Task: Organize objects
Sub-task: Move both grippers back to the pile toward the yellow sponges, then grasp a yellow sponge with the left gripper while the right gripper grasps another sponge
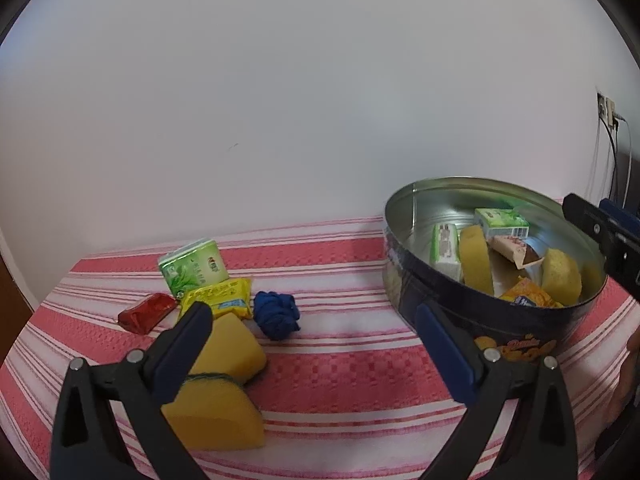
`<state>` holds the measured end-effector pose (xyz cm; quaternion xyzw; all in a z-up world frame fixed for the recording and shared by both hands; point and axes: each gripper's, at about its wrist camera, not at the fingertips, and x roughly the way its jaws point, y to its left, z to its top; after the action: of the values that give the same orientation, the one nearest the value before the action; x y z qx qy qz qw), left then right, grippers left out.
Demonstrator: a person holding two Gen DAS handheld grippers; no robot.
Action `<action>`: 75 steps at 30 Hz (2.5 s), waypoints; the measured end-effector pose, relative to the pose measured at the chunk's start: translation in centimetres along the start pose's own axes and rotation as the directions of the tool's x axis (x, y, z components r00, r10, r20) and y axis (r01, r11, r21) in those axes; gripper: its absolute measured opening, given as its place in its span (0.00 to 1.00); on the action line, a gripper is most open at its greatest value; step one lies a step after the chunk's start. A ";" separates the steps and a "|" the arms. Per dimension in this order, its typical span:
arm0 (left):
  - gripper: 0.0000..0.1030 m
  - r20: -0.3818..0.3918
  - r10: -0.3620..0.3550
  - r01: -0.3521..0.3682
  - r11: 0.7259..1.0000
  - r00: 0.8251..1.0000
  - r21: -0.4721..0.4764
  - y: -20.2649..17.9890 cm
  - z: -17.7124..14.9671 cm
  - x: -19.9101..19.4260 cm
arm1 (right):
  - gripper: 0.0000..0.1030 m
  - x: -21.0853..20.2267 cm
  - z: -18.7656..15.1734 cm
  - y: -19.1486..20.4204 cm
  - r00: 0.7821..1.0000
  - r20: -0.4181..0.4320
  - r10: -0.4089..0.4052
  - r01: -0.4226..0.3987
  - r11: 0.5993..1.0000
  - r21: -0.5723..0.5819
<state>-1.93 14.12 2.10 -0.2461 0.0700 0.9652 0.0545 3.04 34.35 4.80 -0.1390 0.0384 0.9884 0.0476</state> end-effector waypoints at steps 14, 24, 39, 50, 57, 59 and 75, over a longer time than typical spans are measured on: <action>1.00 -0.002 0.059 -0.059 0.996 0.998 -0.064 4.5 -1.6 -1.7 | 0.75 -0.5 -1.2 5.8 0.993 -0.040 0.114 -0.115 0.993 -0.037; 1.00 -0.165 -0.001 -0.032 0.981 0.986 -0.193 7.9 -2.9 0.0 | 0.75 -1.0 -2.0 9.4 0.977 -0.070 0.203 -0.207 0.977 -0.057; 0.74 -0.285 -0.139 0.075 0.972 0.948 -0.222 10.2 -4.6 1.2 | 0.75 0.0 -2.7 12.5 0.949 -0.171 0.264 -0.272 0.962 -0.026; 0.67 -0.210 -0.186 0.150 0.973 0.960 -0.174 13.8 -4.0 -0.5 | 0.75 0.8 -2.9 14.7 0.935 -0.216 0.283 -0.296 0.955 -0.033; 0.67 -0.185 -0.043 -0.004 0.970 0.982 -0.245 19.4 -3.8 -0.2 | 0.75 2.6 -3.4 17.5 0.885 -0.301 0.355 -0.379 0.925 -0.025; 0.67 -0.197 -0.035 -0.021 0.961 0.980 -0.277 20.3 -3.8 0.2 | 0.75 3.3 -3.6 18.8 0.858 -0.339 0.386 -0.420 0.907 -0.029; 0.67 -0.203 0.016 -0.076 0.954 0.979 -0.289 20.6 -4.3 0.4 | 0.75 9.9 -5.8 26.7 0.723 -0.605 0.333 -0.476 0.875 -0.087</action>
<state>-3.12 -6.83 0.46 -0.3449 -0.0641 0.9364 -0.0128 -7.63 8.18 -1.84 -0.4221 -0.0376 0.8831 -0.2013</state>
